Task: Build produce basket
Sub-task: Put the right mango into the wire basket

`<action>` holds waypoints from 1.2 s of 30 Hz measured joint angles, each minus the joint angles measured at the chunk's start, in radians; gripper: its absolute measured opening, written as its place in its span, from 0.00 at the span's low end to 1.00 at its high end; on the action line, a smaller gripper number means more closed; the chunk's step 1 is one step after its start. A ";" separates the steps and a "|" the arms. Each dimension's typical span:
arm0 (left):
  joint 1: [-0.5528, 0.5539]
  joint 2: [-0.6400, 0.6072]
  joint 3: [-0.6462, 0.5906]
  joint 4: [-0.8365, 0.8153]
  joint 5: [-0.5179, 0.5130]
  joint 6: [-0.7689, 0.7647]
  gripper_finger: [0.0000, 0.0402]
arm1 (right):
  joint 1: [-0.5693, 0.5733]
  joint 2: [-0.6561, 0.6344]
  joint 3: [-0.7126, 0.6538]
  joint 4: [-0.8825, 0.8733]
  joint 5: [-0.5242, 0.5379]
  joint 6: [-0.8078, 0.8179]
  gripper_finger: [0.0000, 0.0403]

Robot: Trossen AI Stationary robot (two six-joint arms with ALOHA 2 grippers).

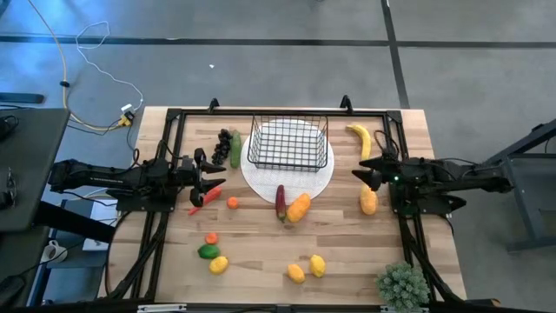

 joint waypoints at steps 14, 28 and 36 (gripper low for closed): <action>0.000 0.000 0.000 0.000 0.000 0.000 0.43 | 0.000 0.511 0.316 -0.453 -0.111 0.420 0.89; 0.000 0.000 0.000 0.000 0.000 0.000 0.43 | 0.000 0.741 0.307 -0.477 -0.243 0.585 0.89; 0.000 0.000 0.000 0.000 0.000 0.000 0.43 | 0.000 0.863 0.307 -0.485 -0.318 0.636 0.89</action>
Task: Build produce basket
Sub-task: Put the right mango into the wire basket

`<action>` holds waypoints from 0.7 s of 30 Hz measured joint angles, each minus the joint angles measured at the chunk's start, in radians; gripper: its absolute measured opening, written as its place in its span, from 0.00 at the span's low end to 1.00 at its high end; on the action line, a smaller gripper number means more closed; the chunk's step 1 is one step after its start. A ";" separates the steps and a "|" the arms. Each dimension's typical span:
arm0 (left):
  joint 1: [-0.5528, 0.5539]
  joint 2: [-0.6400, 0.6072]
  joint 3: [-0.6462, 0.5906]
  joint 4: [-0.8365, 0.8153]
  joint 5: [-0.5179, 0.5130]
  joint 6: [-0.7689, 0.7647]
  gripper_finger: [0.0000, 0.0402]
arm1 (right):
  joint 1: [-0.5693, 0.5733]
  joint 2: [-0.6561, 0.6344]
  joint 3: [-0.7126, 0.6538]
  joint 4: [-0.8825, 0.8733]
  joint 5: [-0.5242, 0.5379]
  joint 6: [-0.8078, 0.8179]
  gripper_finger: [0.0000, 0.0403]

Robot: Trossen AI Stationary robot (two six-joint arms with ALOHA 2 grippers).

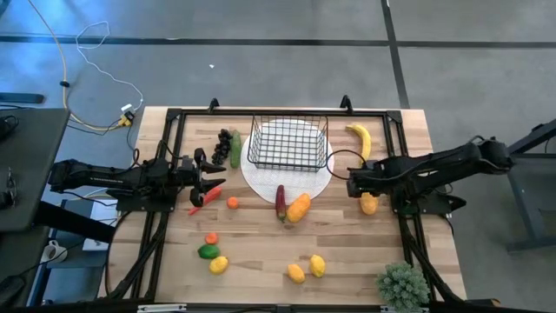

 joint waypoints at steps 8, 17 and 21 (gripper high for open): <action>0.000 0.000 0.000 0.000 0.000 0.000 0.43 | 0.000 0.123 -0.001 -0.001 -0.040 0.004 0.89; 0.000 0.000 0.000 0.000 0.000 0.000 0.43 | 0.000 0.196 -0.001 0.008 -0.070 -0.007 0.69; 0.000 0.000 0.000 0.000 0.000 0.000 0.43 | 0.000 0.190 0.000 0.008 -0.073 -0.016 0.56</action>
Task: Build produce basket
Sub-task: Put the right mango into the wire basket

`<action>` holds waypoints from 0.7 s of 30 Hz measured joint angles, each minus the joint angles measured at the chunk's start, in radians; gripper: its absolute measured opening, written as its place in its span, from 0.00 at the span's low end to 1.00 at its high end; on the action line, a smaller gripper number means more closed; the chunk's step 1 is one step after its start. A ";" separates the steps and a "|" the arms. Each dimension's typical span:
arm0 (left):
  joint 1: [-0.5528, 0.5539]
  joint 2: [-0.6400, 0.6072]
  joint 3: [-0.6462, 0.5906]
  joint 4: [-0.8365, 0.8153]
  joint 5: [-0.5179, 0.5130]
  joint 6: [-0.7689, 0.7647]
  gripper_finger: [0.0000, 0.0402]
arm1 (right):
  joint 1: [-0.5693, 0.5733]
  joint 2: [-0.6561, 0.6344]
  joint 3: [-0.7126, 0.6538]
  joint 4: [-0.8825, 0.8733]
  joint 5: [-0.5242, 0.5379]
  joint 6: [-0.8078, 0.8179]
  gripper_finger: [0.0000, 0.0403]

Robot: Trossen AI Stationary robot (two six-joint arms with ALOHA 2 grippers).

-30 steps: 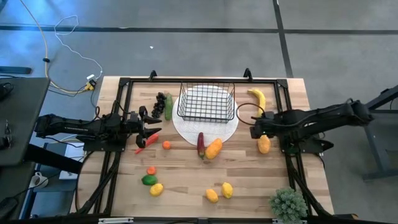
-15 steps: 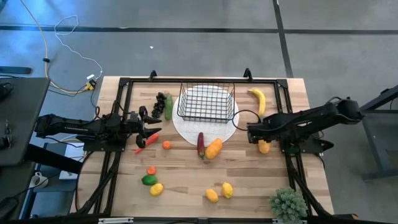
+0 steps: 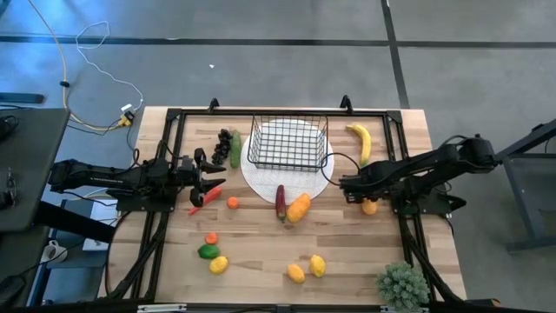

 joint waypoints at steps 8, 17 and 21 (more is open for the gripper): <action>0.000 0.000 0.000 0.000 0.000 0.000 0.43 | 0.053 -0.047 0.068 -0.025 -0.002 0.018 0.50; 0.000 0.000 0.000 -0.001 -0.013 0.000 0.43 | 0.151 -0.050 0.309 -0.133 0.144 0.068 0.51; 0.000 0.000 0.000 -0.001 -0.046 0.000 0.43 | 0.153 -0.050 0.408 -0.167 0.249 0.022 0.51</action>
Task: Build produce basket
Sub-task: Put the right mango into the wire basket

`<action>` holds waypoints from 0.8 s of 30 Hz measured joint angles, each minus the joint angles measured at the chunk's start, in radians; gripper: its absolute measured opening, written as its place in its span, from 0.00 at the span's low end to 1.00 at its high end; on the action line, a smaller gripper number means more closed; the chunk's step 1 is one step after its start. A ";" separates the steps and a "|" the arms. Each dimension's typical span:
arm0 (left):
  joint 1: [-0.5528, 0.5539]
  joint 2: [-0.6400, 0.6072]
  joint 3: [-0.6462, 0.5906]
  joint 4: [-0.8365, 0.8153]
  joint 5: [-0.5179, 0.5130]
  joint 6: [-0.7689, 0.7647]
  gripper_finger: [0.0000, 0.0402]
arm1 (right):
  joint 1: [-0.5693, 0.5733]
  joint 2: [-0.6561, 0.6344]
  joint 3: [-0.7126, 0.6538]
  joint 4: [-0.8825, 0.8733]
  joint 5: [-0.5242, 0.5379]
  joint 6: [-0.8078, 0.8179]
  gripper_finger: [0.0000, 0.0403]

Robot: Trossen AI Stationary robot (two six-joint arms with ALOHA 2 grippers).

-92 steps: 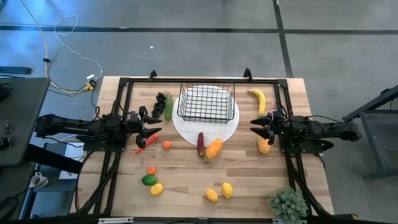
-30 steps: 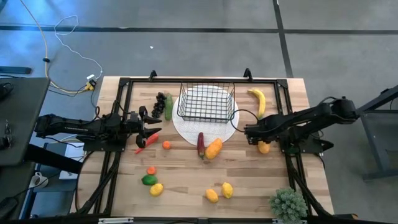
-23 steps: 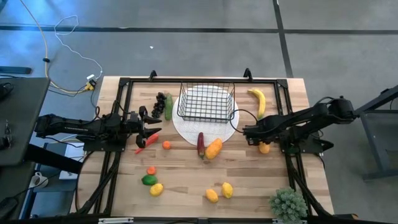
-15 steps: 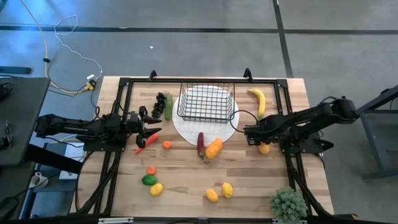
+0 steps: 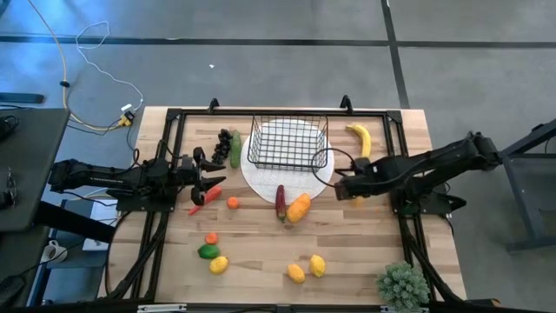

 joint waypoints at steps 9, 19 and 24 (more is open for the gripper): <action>0.000 0.000 0.000 0.001 -0.004 -0.079 0.43 | -0.067 0.000 0.168 0.019 0.217 -0.239 0.52; 0.000 0.000 0.000 0.002 -0.005 -0.089 0.43 | -0.266 0.000 0.209 0.341 0.247 -0.813 0.52; 0.000 0.000 0.000 0.002 -0.004 -0.089 0.43 | -0.389 0.000 0.209 0.518 0.137 -1.065 0.52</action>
